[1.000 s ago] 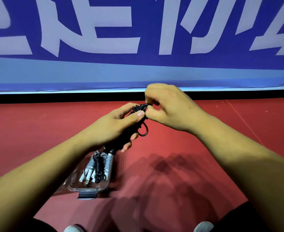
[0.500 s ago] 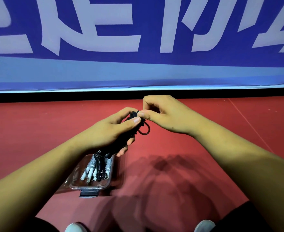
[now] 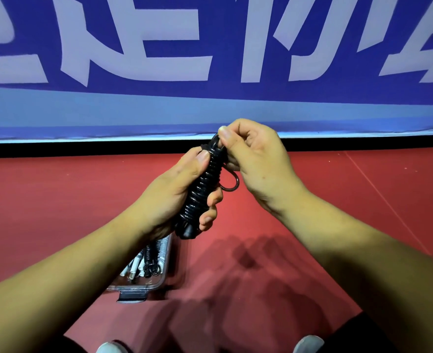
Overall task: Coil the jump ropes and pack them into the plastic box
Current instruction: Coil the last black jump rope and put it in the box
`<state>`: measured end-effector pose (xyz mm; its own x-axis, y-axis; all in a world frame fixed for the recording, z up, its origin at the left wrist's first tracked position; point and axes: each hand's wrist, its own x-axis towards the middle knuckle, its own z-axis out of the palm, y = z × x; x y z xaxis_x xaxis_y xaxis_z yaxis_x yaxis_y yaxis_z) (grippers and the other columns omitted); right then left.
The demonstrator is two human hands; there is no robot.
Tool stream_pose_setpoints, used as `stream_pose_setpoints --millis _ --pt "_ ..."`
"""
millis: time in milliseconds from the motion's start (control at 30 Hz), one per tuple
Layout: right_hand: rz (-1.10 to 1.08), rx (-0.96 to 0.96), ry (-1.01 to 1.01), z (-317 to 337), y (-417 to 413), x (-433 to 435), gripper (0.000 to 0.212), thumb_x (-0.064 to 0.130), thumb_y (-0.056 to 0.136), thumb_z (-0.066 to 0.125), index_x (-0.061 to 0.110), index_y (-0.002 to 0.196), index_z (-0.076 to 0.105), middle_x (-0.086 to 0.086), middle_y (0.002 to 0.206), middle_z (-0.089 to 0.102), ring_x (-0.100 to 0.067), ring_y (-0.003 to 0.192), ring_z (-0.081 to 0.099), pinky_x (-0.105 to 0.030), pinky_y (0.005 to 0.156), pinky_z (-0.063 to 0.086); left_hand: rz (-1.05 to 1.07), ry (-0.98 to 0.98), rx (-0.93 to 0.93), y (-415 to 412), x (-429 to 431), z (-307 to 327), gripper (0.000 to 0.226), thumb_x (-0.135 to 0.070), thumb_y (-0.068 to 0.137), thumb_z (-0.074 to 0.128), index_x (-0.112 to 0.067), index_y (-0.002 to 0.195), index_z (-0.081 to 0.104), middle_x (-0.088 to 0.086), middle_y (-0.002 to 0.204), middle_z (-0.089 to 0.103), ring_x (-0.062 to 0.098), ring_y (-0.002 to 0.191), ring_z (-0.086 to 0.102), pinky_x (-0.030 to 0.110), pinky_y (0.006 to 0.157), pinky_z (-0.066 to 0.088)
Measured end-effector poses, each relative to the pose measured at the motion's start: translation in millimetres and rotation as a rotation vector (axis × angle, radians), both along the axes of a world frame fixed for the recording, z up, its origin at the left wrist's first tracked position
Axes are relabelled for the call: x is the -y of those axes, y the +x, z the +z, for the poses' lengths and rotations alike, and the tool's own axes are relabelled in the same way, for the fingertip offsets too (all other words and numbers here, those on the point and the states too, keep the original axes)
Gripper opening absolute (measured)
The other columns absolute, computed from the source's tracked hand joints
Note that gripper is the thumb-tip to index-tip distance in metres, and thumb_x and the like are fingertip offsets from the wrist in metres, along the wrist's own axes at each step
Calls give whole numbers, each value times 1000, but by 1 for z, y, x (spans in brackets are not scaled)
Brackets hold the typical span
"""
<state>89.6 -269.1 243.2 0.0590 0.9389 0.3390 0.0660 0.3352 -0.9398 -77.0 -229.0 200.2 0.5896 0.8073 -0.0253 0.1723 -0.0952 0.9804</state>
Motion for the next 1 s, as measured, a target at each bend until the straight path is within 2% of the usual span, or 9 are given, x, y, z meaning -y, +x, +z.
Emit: stream_pose_setpoints --millis 67,167,267,367,533,667,767,900,1000 --pt "1 -13 -24 1 3 -2 27 10 101 48 7 74 51 14 52 45 -3 48 37 -19 53 35 -14 -31 63 1 3 3 32 -78 81 53 -56 104 52 -22 91 54 -2 80 49 24 71 36" --pt "-15 367 -48 0 13 -6 27 23 98 55 12 73 57 6 58 46 -10 55 37 -29 57 33 -108 -179 198 1 11 7 24 -54 95 52 -33 107 54 8 69 52 22 51 50 29 52 37" --pt "18 607 -159 1 20 -6 39 41 89 65 7 71 58 4 59 45 -7 53 35 -23 52 31 -142 -129 67 -4 12 9 26 -41 99 50 -23 118 49 17 66 48 25 47 47 25 44 36" --pt "83 724 -172 0 24 -8 37 37 87 69 5 72 59 -4 61 51 -8 55 38 -25 53 33 -135 -120 -4 -6 10 4 29 -39 96 49 -22 120 48 16 68 51 26 49 49 24 46 35" --pt "-65 551 -13 -3 14 -11 27 26 93 61 7 75 56 -12 68 60 -14 59 44 -32 57 38 -80 -191 140 3 18 10 29 -45 99 45 -26 121 49 16 70 48 26 49 50 24 40 36" --pt "-154 228 21 -6 8 -15 31 25 96 56 13 68 51 1 57 40 -12 55 33 -29 54 30 -105 -226 263 13 21 17 29 -42 97 45 -25 120 50 14 67 49 26 50 48 26 43 42" --pt "-122 -50 -85 -12 6 -20 33 26 98 54 12 69 48 -5 57 36 -12 49 28 -30 52 26 -66 -223 277 17 18 12 26 -40 99 44 -23 119 49 16 68 47 24 49 47 27 45 42" --pt "-140 277 -162 -22 13 -22 34 35 102 45 13 79 58 0 68 57 -10 61 51 -26 62 43 -21 -277 308 13 19 3 24 -42 97 48 -23 111 52 15 67 46 22 48 43 29 48 41" --pt "-8 173 -385 -25 15 -19 38 44 100 44 9 103 58 -9 89 68 -18 77 66 -38 77 53 32 -350 427 9 15 8 20 -45 95 47 -26 98 51 10 67 45 20 46 42 27 45 41"
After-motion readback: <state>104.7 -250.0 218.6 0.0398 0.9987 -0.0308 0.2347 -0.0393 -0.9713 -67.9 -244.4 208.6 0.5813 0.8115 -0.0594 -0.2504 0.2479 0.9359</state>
